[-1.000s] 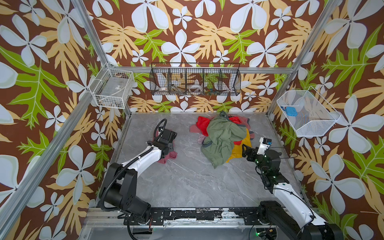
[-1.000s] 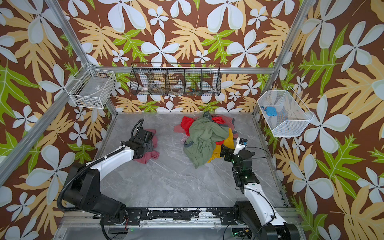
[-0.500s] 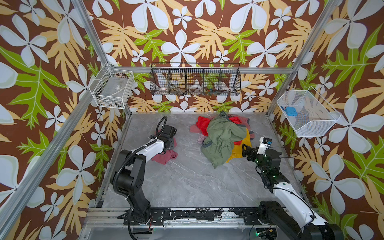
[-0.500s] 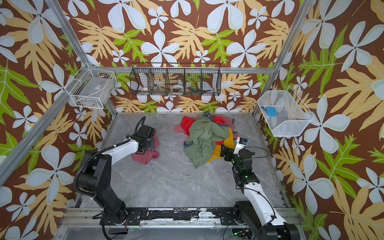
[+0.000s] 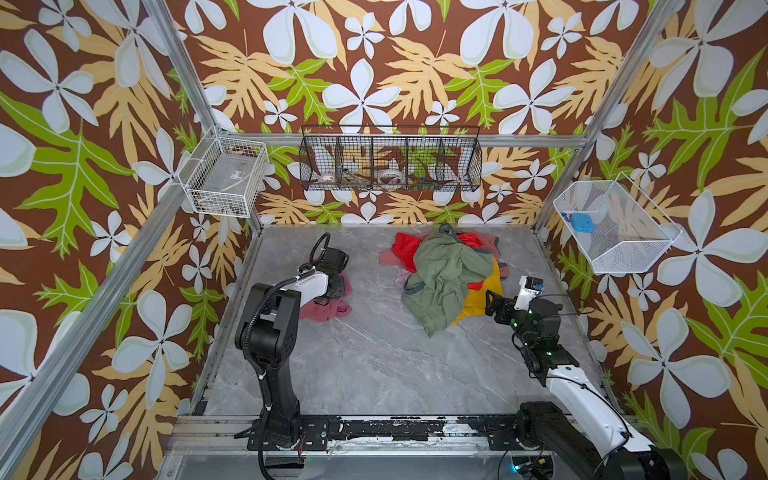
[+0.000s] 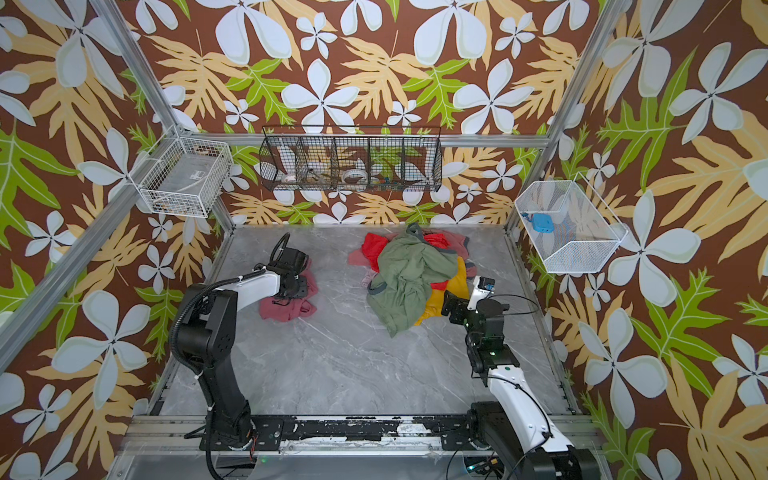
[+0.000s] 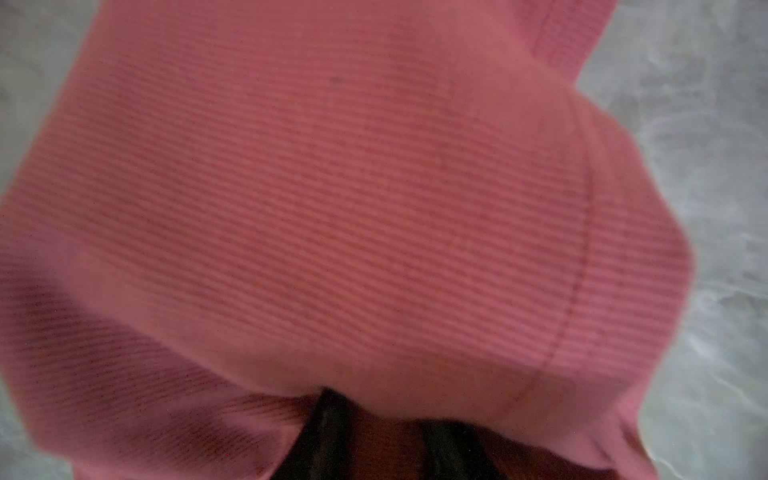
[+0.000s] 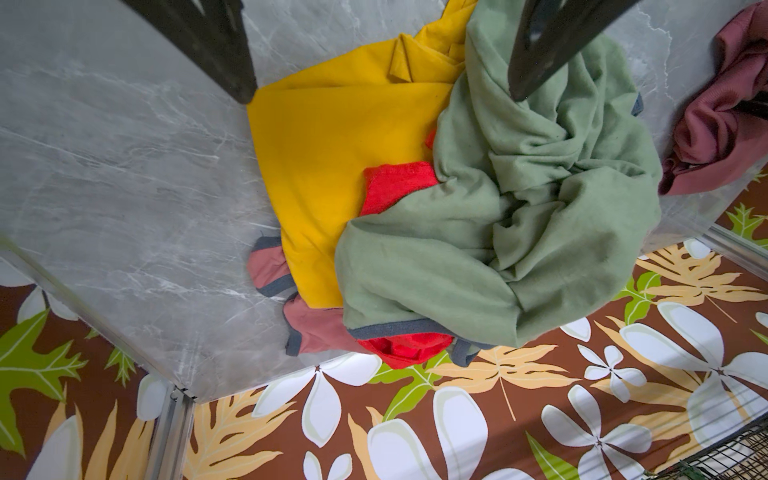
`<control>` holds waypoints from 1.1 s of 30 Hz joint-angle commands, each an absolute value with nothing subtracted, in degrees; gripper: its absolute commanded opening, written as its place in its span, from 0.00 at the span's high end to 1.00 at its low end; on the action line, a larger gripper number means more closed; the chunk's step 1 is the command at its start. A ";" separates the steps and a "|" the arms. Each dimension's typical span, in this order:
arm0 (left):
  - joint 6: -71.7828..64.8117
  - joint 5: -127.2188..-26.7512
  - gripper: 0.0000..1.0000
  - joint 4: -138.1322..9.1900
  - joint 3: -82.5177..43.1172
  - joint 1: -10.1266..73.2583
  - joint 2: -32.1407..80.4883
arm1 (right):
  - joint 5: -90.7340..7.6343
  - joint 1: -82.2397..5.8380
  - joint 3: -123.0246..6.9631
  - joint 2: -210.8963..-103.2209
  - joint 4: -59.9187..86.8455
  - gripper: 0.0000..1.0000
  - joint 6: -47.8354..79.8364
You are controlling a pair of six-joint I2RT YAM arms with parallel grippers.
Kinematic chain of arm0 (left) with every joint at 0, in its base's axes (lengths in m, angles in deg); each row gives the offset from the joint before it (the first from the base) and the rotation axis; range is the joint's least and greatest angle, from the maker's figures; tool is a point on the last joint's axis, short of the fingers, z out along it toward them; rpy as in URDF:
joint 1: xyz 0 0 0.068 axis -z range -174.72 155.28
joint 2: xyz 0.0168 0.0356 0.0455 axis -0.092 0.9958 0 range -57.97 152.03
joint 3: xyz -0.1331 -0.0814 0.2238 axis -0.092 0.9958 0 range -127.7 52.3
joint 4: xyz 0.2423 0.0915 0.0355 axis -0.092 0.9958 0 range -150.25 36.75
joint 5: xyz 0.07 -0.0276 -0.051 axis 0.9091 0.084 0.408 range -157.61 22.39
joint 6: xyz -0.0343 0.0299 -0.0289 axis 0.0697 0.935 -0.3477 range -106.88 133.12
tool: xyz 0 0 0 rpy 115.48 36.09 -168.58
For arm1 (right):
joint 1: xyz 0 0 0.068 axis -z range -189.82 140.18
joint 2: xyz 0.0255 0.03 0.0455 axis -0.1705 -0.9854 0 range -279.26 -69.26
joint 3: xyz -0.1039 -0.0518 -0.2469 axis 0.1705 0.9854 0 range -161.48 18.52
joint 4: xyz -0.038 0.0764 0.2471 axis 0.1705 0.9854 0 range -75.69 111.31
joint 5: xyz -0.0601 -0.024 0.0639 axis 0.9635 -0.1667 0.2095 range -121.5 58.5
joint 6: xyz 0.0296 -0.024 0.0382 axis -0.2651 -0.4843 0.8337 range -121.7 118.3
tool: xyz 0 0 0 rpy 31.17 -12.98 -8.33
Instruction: Pick out a specific cloth from the pile
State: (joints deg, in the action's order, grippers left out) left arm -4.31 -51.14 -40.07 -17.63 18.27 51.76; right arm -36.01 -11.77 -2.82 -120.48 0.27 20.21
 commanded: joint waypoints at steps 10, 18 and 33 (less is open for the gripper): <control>-0.66 -47.06 0.62 -38.95 -23.36 16.78 55.13 | -33.52 -11.77 -2.31 -122.89 -1.90 0.05 15.85; -3.49 -50.65 0.33 -45.34 -17.47 17.20 45.93 | -32.49 -10.16 0.77 -121.79 -7.20 0.04 9.69; -2.63 -39.05 0.00 -65.47 9.22 21.84 15.43 | -23.75 -9.97 10.84 -128.83 -34.01 0.07 2.68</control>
State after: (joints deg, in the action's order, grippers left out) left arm -2.02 -44.70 -59.69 6.02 21.79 18.69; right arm -27.55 -9.92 10.62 -127.04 -24.47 4.91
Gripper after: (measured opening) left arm 0.999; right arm 0.931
